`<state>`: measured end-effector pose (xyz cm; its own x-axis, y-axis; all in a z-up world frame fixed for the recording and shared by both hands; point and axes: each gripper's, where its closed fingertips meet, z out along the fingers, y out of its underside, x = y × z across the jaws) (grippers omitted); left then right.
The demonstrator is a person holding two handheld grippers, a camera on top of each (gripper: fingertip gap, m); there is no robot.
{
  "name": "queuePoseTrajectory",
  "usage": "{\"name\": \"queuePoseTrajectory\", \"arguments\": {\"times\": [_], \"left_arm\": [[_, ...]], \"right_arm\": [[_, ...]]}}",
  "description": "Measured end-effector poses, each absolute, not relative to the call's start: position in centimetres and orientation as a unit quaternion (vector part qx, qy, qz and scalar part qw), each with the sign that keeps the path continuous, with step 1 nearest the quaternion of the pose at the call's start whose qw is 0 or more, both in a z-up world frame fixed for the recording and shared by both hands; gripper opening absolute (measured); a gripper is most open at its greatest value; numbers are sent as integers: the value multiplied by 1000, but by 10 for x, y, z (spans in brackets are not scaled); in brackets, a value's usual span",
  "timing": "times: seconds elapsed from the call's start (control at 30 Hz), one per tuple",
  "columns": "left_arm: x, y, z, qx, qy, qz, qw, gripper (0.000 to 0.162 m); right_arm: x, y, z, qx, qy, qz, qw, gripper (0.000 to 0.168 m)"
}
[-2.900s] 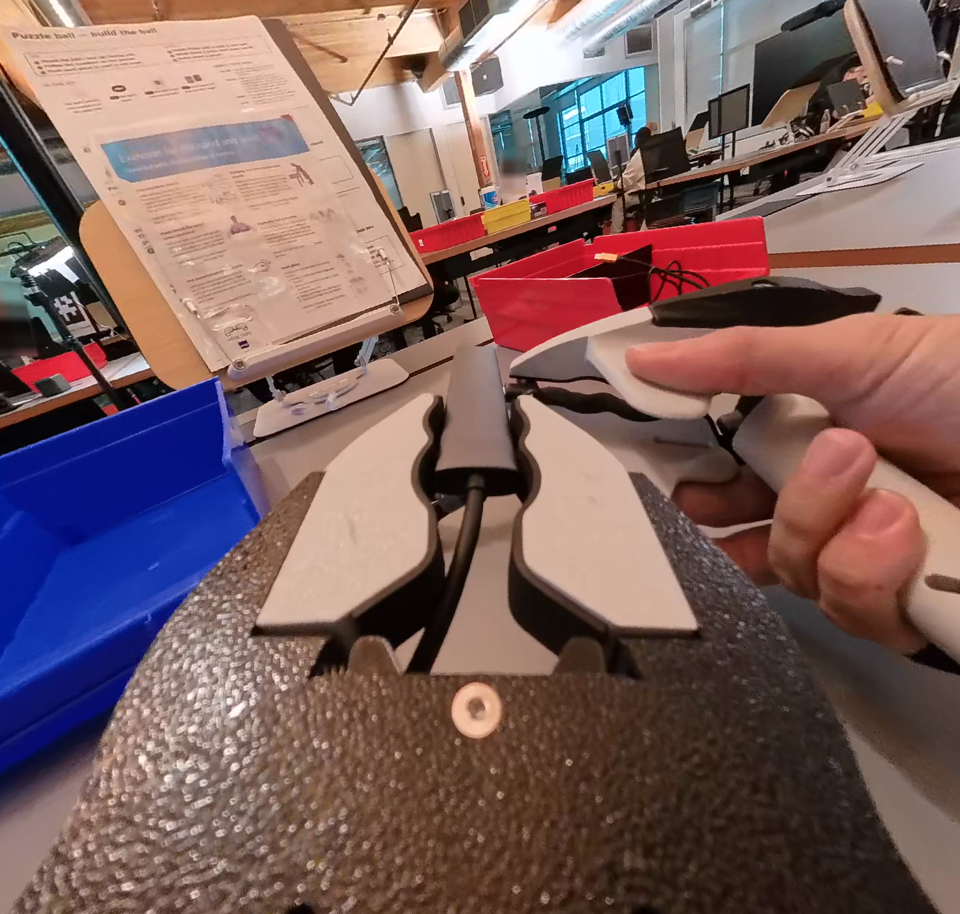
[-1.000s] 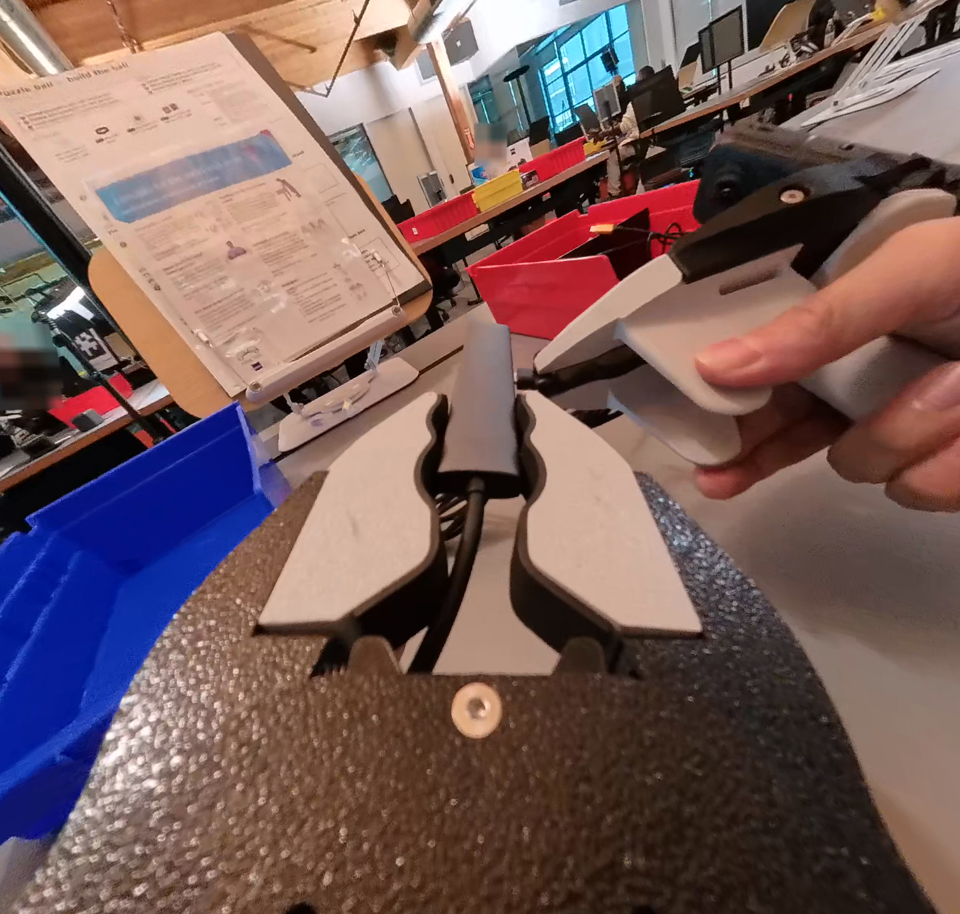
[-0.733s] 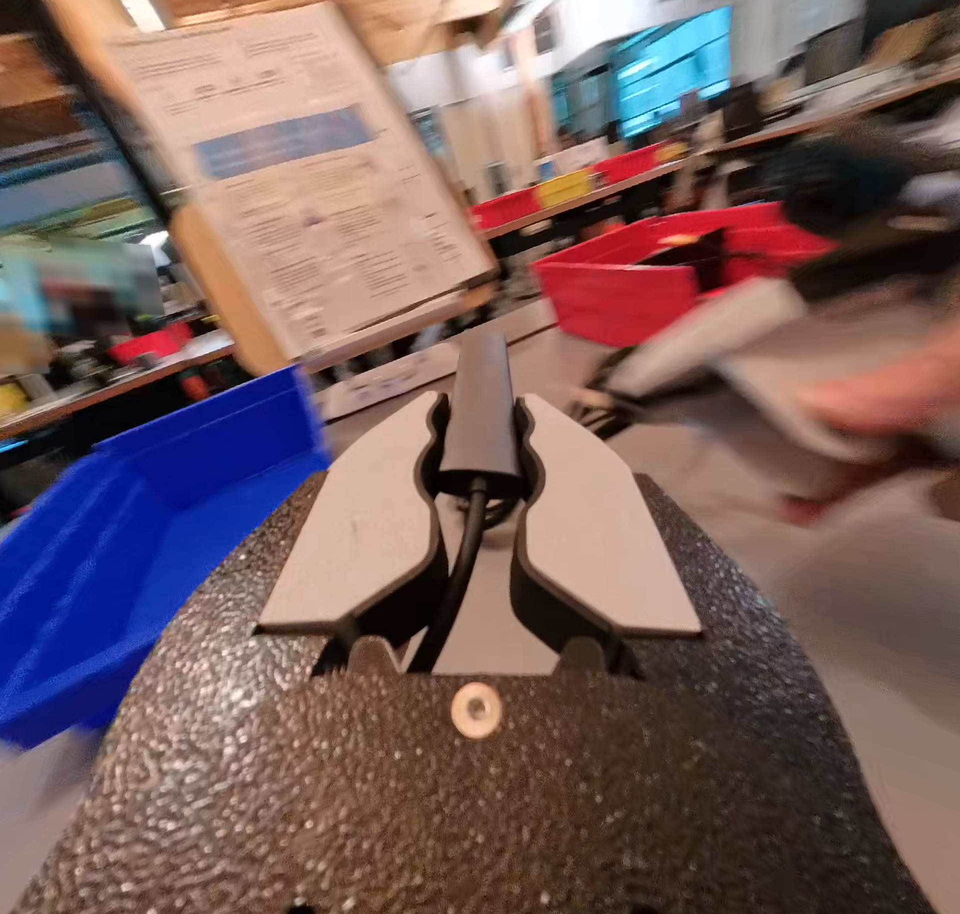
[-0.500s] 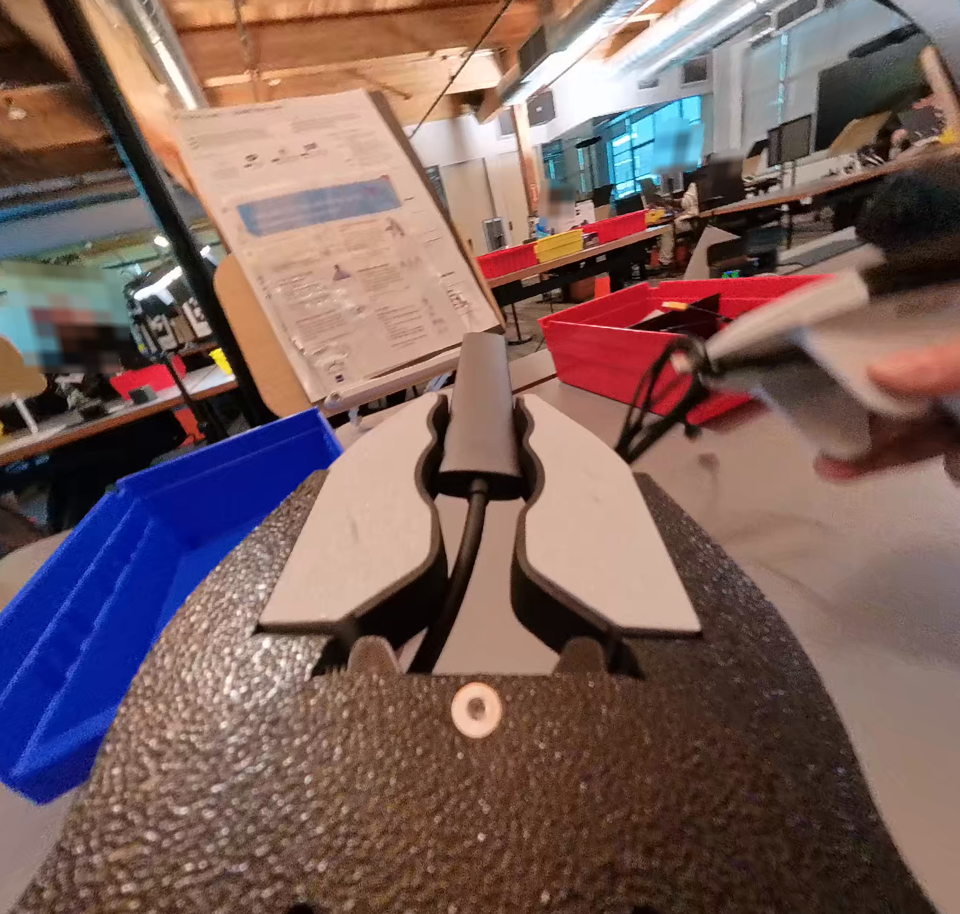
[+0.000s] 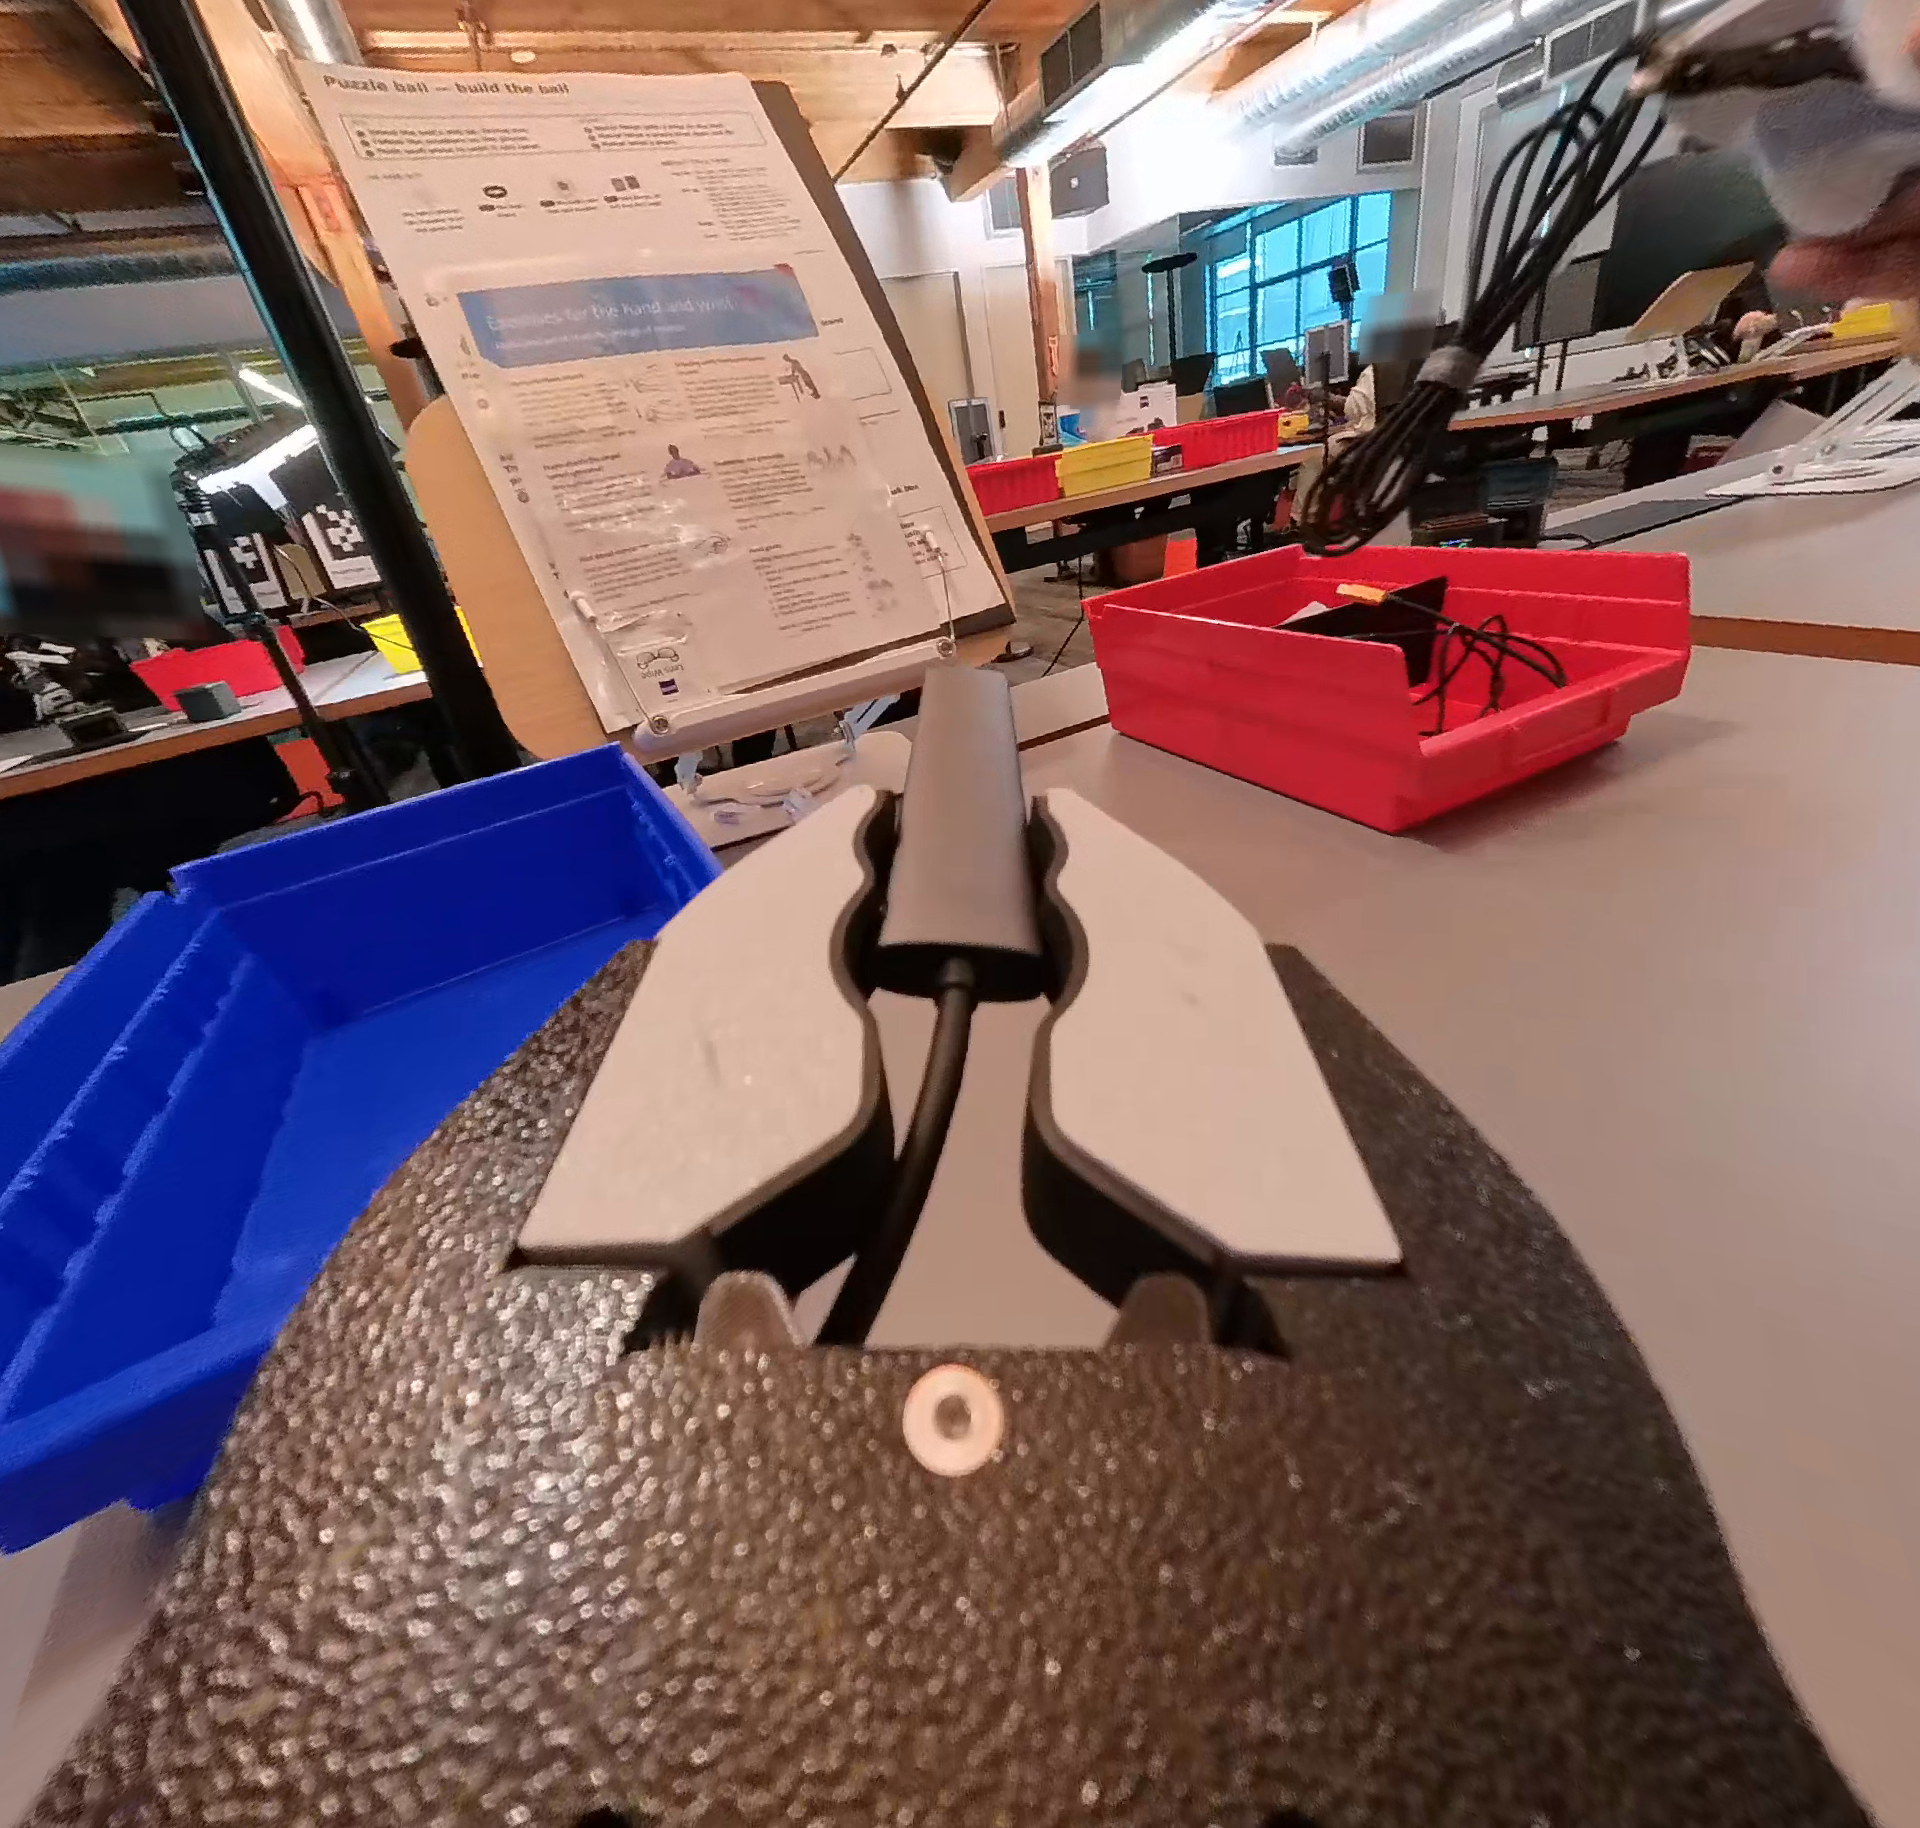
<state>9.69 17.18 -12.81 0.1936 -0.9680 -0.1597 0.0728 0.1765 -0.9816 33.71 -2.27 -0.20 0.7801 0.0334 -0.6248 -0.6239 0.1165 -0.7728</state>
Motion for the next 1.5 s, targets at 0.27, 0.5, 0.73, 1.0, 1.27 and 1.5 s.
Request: {"name": "queuePoseTrajectory", "arguments": {"times": [0.27, 0.5, 0.73, 1.0, 1.27, 1.5], "left_arm": [[100, 166, -131, -474, 476, -437, 598, 24], [102, 164, -137, -477, 486, -443, 584, 25], [102, 170, -139, -485, 480, -450, 576, 25], [102, 166, -139, -479, 489, -453, 571, 25], [108, 137, -142, -433, 538, -513, 510, 24], [74, 67, -116, -254, 580, -695, 341, 24]], "right_arm": [[399, -12, -104, -623, 352, 302, 630, 9], [447, -16, -164, -744, 394, 135, 523, 24], [498, -86, -180, -863, 311, -196, 346, 64], [454, -54, -150, -855, 218, -180, 435, 61], [257, 20, -97, -808, -78, 41, 582, 66], [121, 27, -99, -772, -292, 119, 552, 61]]}}
